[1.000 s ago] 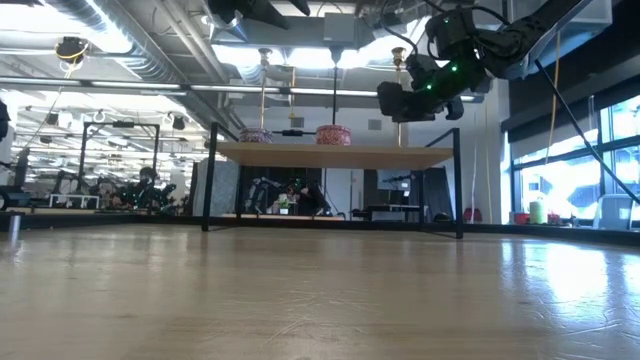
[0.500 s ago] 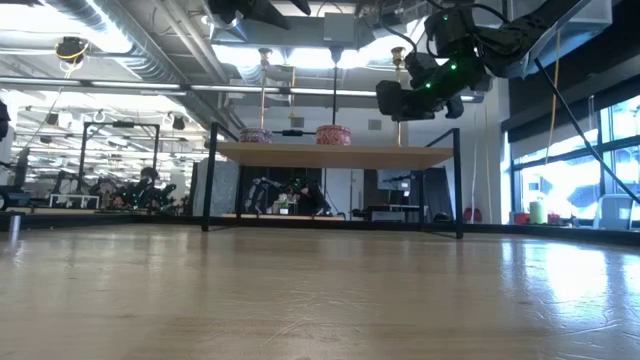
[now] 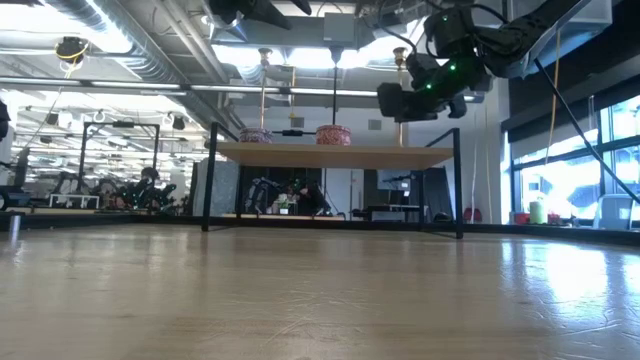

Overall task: Pick & Place candle stick holders
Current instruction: Put the gold candle holder on the shelf

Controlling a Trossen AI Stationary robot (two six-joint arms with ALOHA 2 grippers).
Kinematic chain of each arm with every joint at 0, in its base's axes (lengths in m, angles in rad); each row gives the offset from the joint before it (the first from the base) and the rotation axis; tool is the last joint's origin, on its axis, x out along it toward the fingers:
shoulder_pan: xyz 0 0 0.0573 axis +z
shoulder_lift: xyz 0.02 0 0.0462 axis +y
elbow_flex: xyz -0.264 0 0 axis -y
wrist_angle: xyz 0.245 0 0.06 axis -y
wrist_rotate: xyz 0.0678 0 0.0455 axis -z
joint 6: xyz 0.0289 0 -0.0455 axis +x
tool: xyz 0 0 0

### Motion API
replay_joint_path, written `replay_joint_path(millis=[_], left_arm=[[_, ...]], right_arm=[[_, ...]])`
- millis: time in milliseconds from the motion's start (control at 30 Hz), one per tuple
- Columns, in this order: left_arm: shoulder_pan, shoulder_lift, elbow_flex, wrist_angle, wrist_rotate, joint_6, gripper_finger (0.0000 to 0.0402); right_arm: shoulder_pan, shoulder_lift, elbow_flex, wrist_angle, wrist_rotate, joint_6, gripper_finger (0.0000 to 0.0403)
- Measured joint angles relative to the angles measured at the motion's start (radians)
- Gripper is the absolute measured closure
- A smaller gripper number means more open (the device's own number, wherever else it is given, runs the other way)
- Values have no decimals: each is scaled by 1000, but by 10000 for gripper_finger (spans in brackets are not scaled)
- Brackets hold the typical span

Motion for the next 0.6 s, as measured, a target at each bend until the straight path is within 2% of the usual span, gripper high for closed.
replay_joint_path(millis=[600], left_arm=[[0,3,0,3,0,-9,187]], right_arm=[[-7,0,0,-16,-2,0,337]])
